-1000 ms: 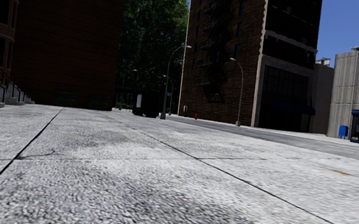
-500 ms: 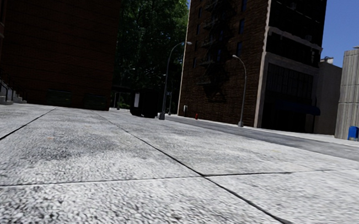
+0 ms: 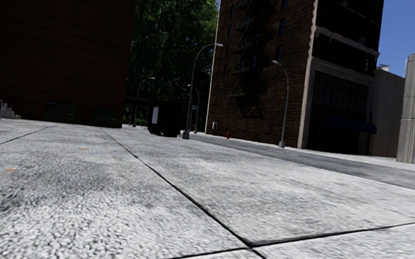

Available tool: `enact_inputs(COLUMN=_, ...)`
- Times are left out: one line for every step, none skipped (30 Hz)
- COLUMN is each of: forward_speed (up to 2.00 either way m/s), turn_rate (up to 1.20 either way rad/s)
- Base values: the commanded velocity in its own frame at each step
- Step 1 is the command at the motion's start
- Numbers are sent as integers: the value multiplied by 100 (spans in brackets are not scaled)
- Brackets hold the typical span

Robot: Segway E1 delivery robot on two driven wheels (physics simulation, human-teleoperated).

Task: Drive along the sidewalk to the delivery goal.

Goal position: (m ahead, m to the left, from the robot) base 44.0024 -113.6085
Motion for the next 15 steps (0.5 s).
enact_inputs(forward_speed=200, turn_rate=15)
enact_inputs(forward_speed=200, turn_rate=17)
enact_inputs(forward_speed=200, turn_rate=18)
enact_inputs(forward_speed=200, turn_rate=18)
enact_inputs(forward_speed=200, turn_rate=18)
enact_inputs(forward_speed=200, turn_rate=18)
enact_inputs(forward_speed=200, turn_rate=18)
enact_inputs(forward_speed=200, turn_rate=18)
enact_inputs(forward_speed=200, turn_rate=18)
enact_inputs(forward_speed=200, turn_rate=18)
enact_inputs(forward_speed=200, turn_rate=18)
enact_inputs(forward_speed=200, turn_rate=20)
enact_inputs(forward_speed=200, turn_rate=26)
enact_inputs(forward_speed=200, turn_rate=31)
enact_inputs(forward_speed=200, turn_rate=31)
